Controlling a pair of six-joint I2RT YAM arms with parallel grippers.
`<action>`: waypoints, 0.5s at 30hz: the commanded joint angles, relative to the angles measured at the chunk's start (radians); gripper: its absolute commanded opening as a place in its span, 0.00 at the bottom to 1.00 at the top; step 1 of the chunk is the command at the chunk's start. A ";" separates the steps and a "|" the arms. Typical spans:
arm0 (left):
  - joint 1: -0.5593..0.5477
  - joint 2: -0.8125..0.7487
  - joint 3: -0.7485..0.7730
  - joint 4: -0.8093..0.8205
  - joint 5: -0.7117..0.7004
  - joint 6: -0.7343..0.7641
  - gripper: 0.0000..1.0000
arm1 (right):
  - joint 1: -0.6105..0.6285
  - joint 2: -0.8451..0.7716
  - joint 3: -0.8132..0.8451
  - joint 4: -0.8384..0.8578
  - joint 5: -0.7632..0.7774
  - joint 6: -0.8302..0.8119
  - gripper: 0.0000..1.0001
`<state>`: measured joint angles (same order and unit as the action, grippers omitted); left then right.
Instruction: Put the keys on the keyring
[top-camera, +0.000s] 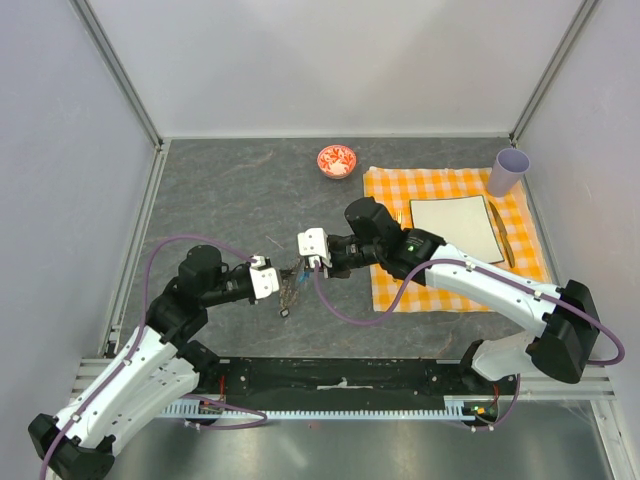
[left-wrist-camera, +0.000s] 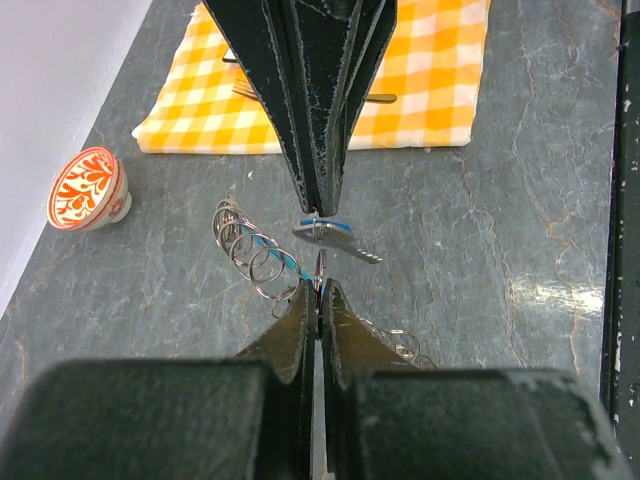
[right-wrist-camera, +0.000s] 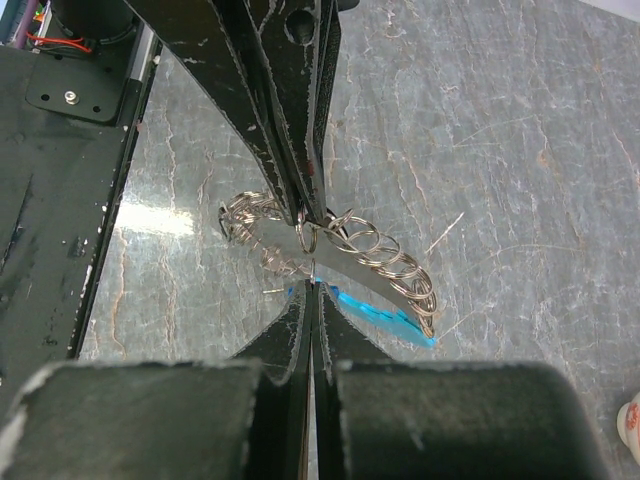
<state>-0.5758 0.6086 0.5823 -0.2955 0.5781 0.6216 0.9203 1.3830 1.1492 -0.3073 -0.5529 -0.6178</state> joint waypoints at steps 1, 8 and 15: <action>-0.004 0.000 0.024 0.081 0.003 -0.016 0.02 | 0.006 -0.030 0.040 0.040 -0.042 -0.013 0.00; -0.004 0.002 0.025 0.081 0.005 -0.016 0.02 | 0.006 -0.032 0.041 0.042 -0.053 -0.014 0.00; -0.004 -0.001 0.025 0.081 0.006 -0.016 0.02 | 0.006 -0.029 0.043 0.050 -0.065 -0.011 0.00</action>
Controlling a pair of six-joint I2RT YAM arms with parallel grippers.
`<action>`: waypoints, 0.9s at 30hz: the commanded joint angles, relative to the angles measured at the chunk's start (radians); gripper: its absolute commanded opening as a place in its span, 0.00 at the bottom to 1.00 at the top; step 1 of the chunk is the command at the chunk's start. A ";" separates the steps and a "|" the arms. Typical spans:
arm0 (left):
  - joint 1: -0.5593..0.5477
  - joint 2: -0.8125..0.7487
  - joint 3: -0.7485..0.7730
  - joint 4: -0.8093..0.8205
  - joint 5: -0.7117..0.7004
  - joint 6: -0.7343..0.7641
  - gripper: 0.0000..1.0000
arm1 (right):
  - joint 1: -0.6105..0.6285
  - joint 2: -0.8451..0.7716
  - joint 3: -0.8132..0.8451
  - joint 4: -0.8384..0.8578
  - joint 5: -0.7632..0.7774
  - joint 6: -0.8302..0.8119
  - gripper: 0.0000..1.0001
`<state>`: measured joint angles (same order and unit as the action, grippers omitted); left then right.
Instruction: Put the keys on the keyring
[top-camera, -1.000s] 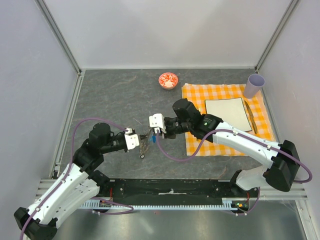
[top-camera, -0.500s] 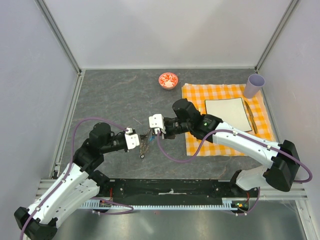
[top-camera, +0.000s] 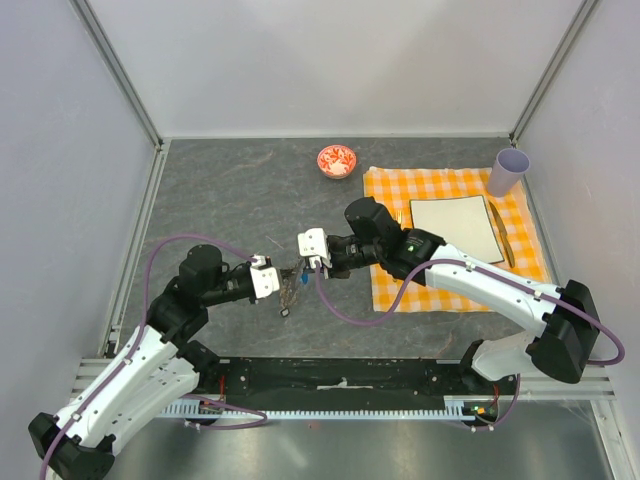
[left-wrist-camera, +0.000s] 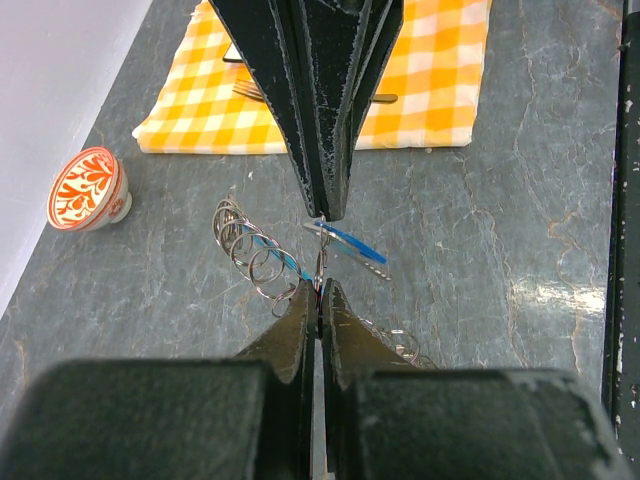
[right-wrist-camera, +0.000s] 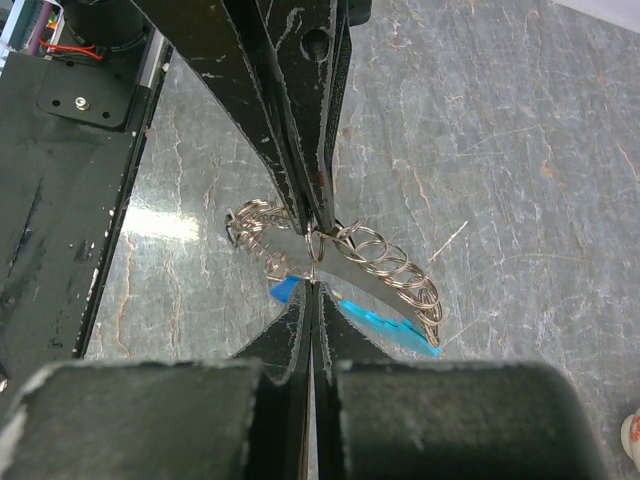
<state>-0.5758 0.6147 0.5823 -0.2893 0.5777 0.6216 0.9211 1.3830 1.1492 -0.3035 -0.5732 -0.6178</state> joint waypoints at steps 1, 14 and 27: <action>-0.004 -0.007 0.025 0.075 0.007 -0.017 0.02 | 0.005 -0.029 0.043 0.047 -0.045 -0.011 0.00; -0.004 -0.004 0.027 0.075 0.013 -0.020 0.02 | 0.007 -0.015 0.047 0.056 -0.063 -0.010 0.00; -0.004 0.013 0.039 0.085 0.016 -0.066 0.02 | 0.035 0.008 0.061 0.046 -0.024 -0.011 0.00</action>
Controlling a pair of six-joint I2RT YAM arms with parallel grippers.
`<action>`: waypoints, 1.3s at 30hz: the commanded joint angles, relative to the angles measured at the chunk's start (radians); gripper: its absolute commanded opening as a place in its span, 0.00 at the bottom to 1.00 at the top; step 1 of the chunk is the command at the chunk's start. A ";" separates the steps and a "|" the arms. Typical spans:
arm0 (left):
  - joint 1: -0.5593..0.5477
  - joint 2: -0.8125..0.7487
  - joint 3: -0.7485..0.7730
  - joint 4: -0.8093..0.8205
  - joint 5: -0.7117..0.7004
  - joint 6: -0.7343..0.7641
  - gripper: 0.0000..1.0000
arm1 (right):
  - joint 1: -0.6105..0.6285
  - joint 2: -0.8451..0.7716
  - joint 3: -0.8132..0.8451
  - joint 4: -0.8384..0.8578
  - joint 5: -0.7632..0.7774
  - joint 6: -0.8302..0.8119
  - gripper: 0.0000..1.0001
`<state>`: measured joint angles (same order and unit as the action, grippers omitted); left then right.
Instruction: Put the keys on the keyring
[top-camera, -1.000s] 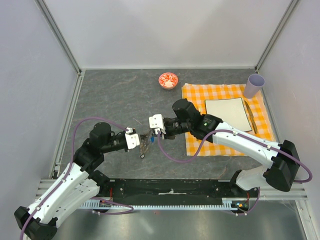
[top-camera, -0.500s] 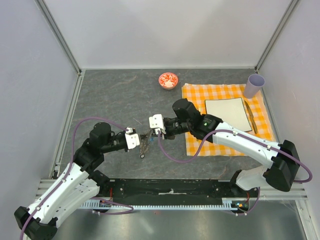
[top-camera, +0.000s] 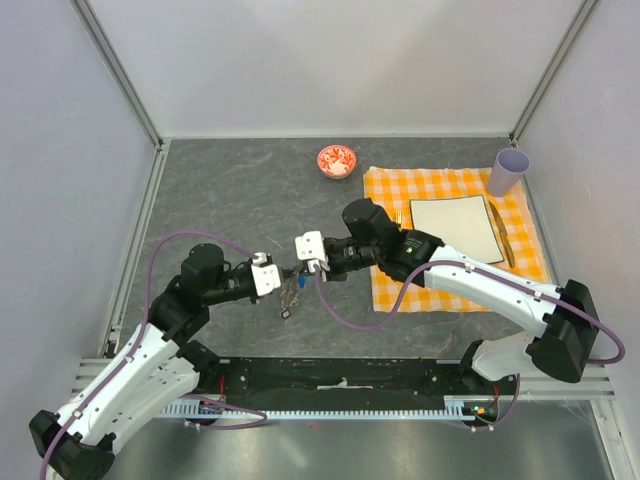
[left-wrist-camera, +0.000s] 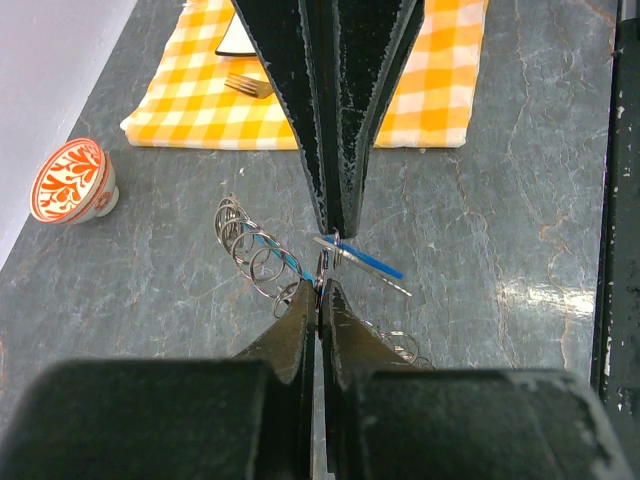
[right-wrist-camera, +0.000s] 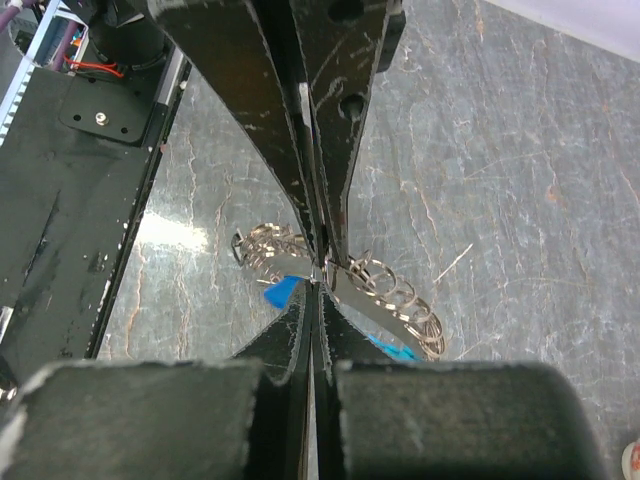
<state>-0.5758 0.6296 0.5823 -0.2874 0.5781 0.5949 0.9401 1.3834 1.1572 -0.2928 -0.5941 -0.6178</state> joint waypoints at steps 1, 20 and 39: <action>-0.004 -0.005 0.039 0.083 0.016 -0.041 0.02 | 0.019 0.011 0.055 0.032 0.005 -0.014 0.00; -0.004 -0.019 0.030 0.074 0.005 -0.020 0.02 | 0.040 -0.049 0.056 -0.037 0.143 -0.051 0.00; -0.004 0.004 0.036 0.077 -0.046 -0.037 0.02 | 0.040 -0.035 0.079 -0.094 0.073 -0.060 0.00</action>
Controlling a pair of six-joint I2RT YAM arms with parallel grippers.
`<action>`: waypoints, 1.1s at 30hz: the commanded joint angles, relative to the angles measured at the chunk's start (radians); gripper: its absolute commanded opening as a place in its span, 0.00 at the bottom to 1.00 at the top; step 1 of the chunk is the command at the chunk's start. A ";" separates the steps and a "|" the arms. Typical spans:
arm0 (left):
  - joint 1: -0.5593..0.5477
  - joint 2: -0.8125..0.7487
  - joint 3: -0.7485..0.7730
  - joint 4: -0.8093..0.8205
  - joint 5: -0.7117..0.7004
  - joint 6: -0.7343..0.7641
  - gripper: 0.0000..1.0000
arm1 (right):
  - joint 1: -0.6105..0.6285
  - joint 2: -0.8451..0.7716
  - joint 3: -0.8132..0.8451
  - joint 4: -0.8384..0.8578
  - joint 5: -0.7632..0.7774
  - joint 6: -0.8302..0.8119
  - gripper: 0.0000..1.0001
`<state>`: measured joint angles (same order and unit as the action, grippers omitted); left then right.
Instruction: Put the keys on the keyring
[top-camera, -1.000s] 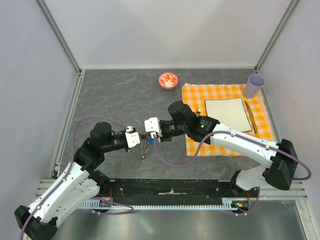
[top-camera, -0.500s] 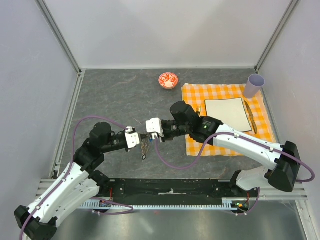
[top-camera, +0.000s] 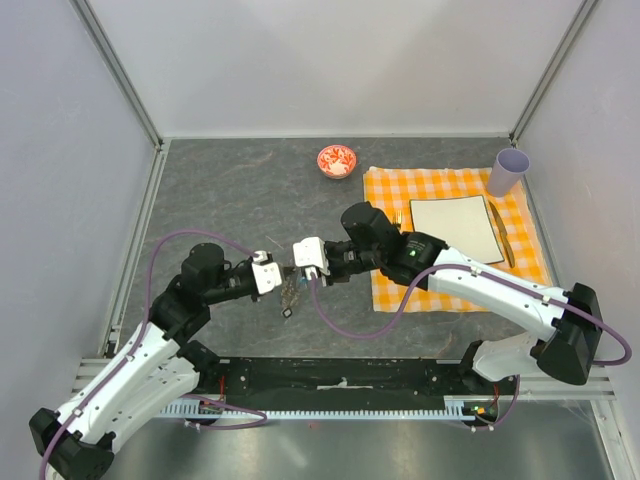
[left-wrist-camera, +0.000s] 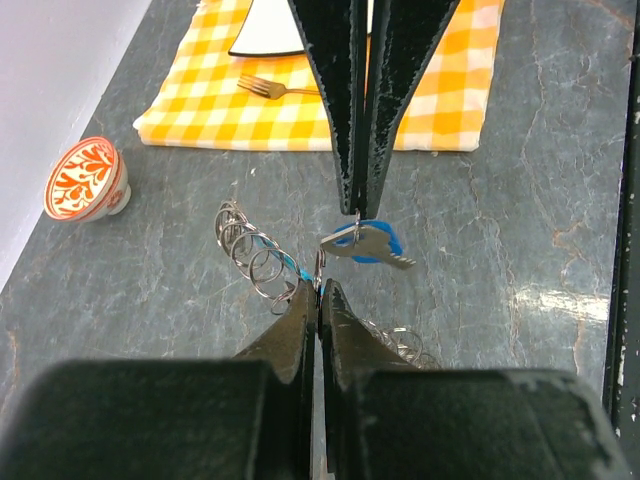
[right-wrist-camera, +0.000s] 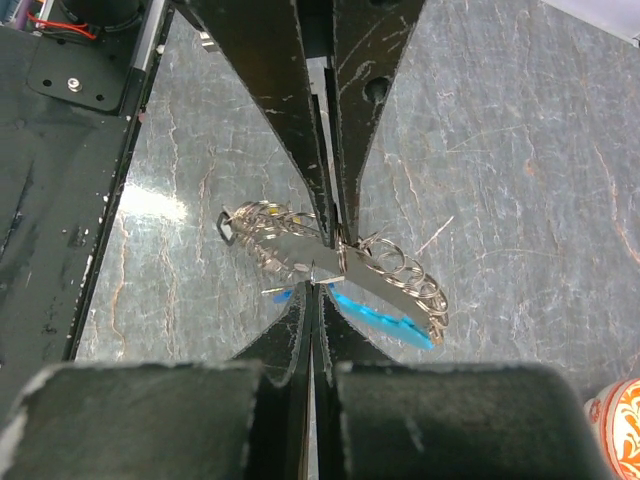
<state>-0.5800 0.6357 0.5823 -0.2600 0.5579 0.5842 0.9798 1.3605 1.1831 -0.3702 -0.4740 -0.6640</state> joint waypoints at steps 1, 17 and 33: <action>0.000 -0.002 0.034 0.050 -0.029 -0.026 0.02 | 0.000 -0.005 0.055 -0.019 -0.051 -0.014 0.00; 0.000 -0.016 0.028 0.053 0.008 -0.014 0.02 | 0.000 0.028 0.044 0.042 0.018 0.018 0.00; 0.000 -0.018 0.027 0.051 0.005 -0.011 0.02 | 0.000 0.006 0.021 0.056 0.077 0.012 0.00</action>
<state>-0.5800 0.6262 0.5823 -0.2600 0.5446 0.5838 0.9798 1.3884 1.1988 -0.3405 -0.4156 -0.6407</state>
